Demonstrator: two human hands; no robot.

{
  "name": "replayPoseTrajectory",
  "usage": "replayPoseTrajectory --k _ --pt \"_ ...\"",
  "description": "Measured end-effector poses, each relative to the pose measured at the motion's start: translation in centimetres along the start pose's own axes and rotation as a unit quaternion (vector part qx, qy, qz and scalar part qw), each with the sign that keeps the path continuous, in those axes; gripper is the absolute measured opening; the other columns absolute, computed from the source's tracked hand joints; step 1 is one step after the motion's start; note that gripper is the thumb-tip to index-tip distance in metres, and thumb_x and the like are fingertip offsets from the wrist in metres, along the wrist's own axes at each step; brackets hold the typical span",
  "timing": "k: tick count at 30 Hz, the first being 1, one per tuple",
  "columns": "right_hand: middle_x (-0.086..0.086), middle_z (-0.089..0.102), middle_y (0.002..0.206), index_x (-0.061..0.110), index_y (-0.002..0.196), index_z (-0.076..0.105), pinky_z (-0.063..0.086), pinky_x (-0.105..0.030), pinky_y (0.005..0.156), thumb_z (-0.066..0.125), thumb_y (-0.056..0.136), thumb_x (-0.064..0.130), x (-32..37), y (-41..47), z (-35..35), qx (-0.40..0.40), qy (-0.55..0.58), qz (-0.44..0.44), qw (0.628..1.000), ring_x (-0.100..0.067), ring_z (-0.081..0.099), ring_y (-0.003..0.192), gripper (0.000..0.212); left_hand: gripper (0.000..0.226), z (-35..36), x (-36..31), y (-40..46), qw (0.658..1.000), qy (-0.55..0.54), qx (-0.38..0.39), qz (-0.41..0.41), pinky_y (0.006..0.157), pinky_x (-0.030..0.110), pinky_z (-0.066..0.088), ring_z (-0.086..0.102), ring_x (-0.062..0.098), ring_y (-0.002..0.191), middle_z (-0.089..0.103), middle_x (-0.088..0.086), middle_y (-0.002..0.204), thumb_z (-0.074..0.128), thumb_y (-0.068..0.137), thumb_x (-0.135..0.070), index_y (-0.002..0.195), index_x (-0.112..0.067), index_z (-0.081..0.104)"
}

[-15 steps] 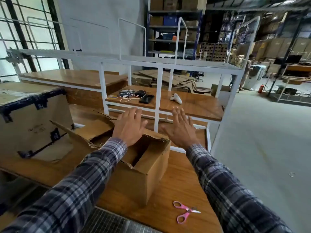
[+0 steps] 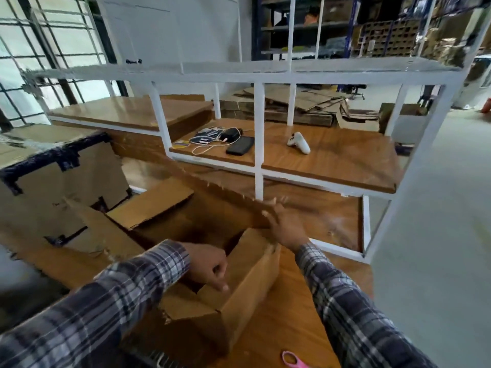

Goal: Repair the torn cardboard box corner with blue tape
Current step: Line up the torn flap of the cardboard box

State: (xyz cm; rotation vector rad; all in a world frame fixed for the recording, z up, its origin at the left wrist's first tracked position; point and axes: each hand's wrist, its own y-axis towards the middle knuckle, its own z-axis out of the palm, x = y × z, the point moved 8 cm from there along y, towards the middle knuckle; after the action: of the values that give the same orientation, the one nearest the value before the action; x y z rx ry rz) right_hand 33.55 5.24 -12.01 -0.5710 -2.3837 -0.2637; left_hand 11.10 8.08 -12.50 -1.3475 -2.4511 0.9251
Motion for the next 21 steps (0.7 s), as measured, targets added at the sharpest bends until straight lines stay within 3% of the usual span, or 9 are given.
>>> replayPoseTrajectory --k 2,5,8,11,13,15,17,19,21 --pt "-0.015 0.070 0.136 0.014 0.148 0.054 0.050 -0.045 0.103 0.045 0.110 0.054 -1.8 1.7 -1.3 -0.035 0.094 0.056 0.993 -0.040 0.066 0.122 0.055 0.058 0.9 0.2 1.0 0.999 -0.009 0.029 -0.013 0.103 0.050 0.054 0.062 0.023 0.108 0.062 -0.003 0.121 0.062 0.079 -0.085 0.099 -0.031 0.065" --pt "-0.017 0.068 0.140 0.009 0.144 0.061 0.049 -0.052 0.110 0.047 0.105 0.060 -5.0 4.2 -0.4 -0.014 0.196 0.121 0.973 -0.042 0.064 0.126 0.066 0.092 1.5 0.2 2.1 0.997 -0.036 0.063 -0.011 0.100 0.049 0.053 0.062 0.029 0.108 0.062 0.005 0.125 0.050 0.068 -0.099 0.112 -0.019 0.066" --pt "-0.017 0.070 0.135 0.011 0.138 0.063 0.055 -0.060 0.104 0.050 0.085 0.076 -8.8 6.4 1.9 -0.025 0.283 0.159 0.946 -0.040 0.068 0.118 0.085 0.071 1.8 1.0 3.4 0.995 -0.057 0.071 -0.045 0.097 0.041 0.050 0.056 0.020 0.100 0.056 0.001 0.129 0.047 0.089 -0.086 0.111 -0.020 0.062" --pt "-0.015 0.069 0.129 0.010 0.138 0.061 0.058 -0.059 0.100 0.052 0.103 0.058 -7.5 5.3 1.1 -0.026 0.285 0.160 0.945 -0.038 0.068 0.115 0.060 0.081 1.7 2.6 4.9 0.990 -0.118 0.036 -0.070 0.104 0.037 0.052 0.061 0.017 0.117 0.055 -0.005 0.140 0.040 0.081 -0.095 0.132 -0.033 0.055" --pt "-0.013 0.069 0.127 0.012 0.138 0.060 0.058 -0.059 0.100 0.051 0.106 0.053 -7.1 4.7 0.9 -0.028 0.287 0.162 0.944 -0.036 0.068 0.114 0.053 0.106 2.4 4.5 6.0 0.976 -0.192 0.036 -0.092 0.119 0.041 0.045 0.056 0.019 0.140 0.046 -0.004 0.162 0.041 0.078 -0.097 0.162 -0.034 0.029" --pt "-0.011 0.071 0.126 0.019 0.132 0.061 0.059 -0.058 0.099 0.052 0.105 0.055 -7.2 4.2 1.4 -0.018 0.297 0.162 0.941 -0.034 0.069 0.112 0.046 0.130 3.3 6.3 7.0 0.957 -0.258 0.043 -0.126 0.130 0.046 0.030 0.040 0.024 0.156 0.029 -0.002 0.176 0.043 0.068 -0.104 0.171 -0.036 0.002" --pt "-0.009 0.071 0.125 0.022 0.128 0.062 0.058 -0.059 0.100 0.053 0.103 0.056 -7.6 3.6 1.7 -0.015 0.311 0.156 0.937 -0.032 0.069 0.112 0.043 0.128 4.1 6.8 7.3 0.936 -0.321 0.046 -0.136 0.131 0.046 0.026 0.033 0.027 0.160 0.022 0.001 0.179 0.049 0.074 -0.098 0.171 -0.035 -0.005" --pt "-0.008 0.071 0.128 0.018 0.135 0.062 0.057 -0.059 0.102 0.053 0.100 0.057 -7.8 3.0 1.9 -0.017 0.330 0.154 0.931 -0.032 0.069 0.115 0.054 0.110 4.7 6.8 7.5 0.911 -0.391 0.021 -0.131 0.125 0.043 0.036 0.046 0.029 0.151 0.034 0.004 0.173 0.058 0.089 -0.080 0.172 -0.032 0.005" --pt "-0.008 0.071 0.129 0.020 0.139 0.059 0.059 -0.058 0.101 0.055 0.103 0.055 -7.5 2.1 1.8 -0.013 0.352 0.155 0.923 -0.032 0.069 0.115 0.051 0.095 4.5 7.2 7.0 0.888 -0.443 -0.017 -0.120 0.120 0.044 0.045 0.063 0.024 0.132 0.059 0.003 0.155 0.066 0.088 -0.073 0.165 -0.025 0.038"
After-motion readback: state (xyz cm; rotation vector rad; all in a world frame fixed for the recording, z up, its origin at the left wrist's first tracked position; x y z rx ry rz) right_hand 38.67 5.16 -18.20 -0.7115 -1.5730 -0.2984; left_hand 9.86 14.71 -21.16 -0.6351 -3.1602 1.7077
